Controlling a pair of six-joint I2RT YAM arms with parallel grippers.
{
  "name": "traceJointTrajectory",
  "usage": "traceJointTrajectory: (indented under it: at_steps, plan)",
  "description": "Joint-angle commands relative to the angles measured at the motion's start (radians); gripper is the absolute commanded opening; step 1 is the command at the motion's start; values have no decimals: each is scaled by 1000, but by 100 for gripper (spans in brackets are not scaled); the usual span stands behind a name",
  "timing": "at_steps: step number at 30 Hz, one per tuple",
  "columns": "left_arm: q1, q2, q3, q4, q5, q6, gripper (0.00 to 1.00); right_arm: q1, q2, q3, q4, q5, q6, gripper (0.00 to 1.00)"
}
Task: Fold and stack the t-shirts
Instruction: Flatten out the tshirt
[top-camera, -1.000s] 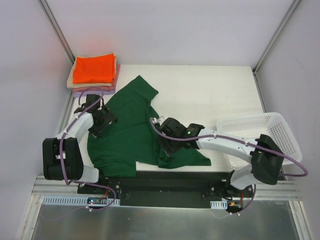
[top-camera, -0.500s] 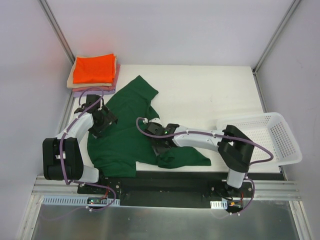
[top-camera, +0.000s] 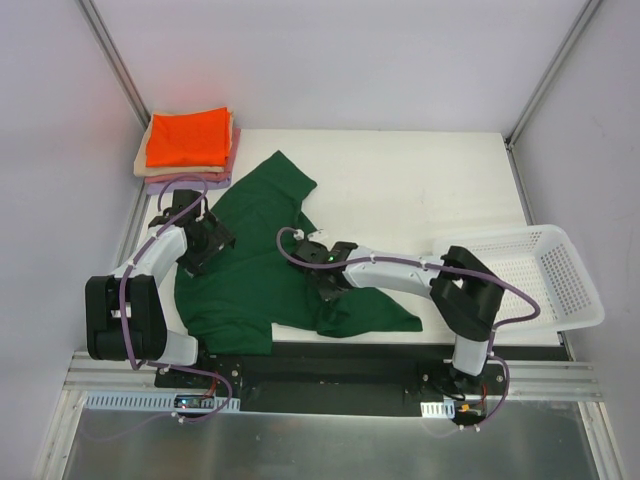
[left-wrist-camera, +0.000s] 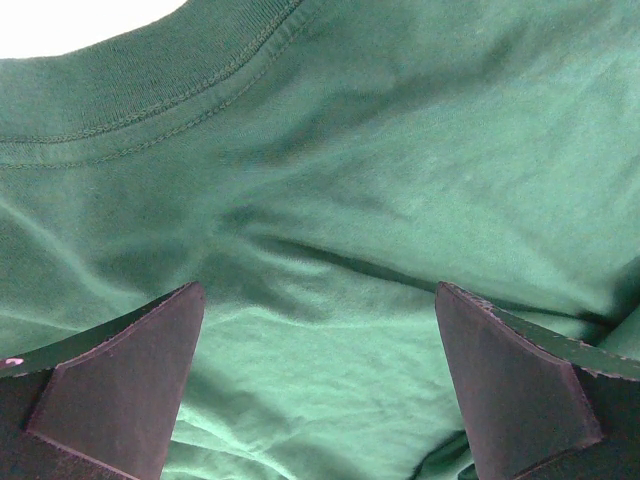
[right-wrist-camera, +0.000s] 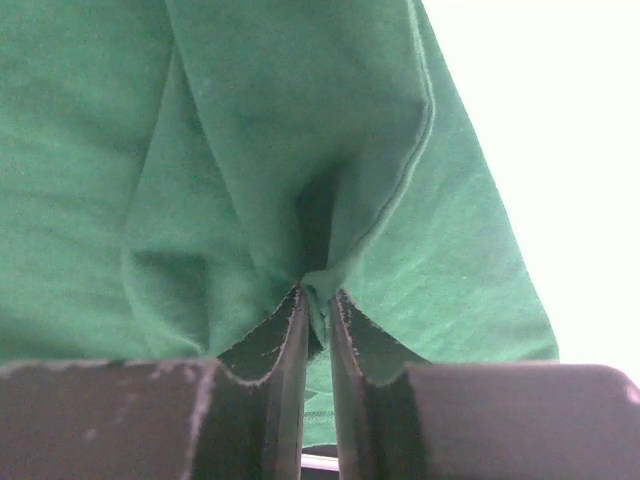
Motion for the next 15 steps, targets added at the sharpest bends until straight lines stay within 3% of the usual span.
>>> traceJointTrajectory:
  at_steps: [1,2,7,11,15]
  plan:
    - [3,0,-8,-6,-28,12,99,-21,-31,39,-47,55,-1,6]
    - [4,1,-6,-6,-30,14,99,-35,-36,39,-53,64,-7,1]
    - [3,17,5,-6,-19,16,99,-144,-74,40,-81,227,-184,1]
    - [3,28,15,-4,-14,16,99,-314,-53,88,-61,386,-425,1]
    - [3,37,34,-3,9,25,99,-498,59,206,3,405,-637,5]
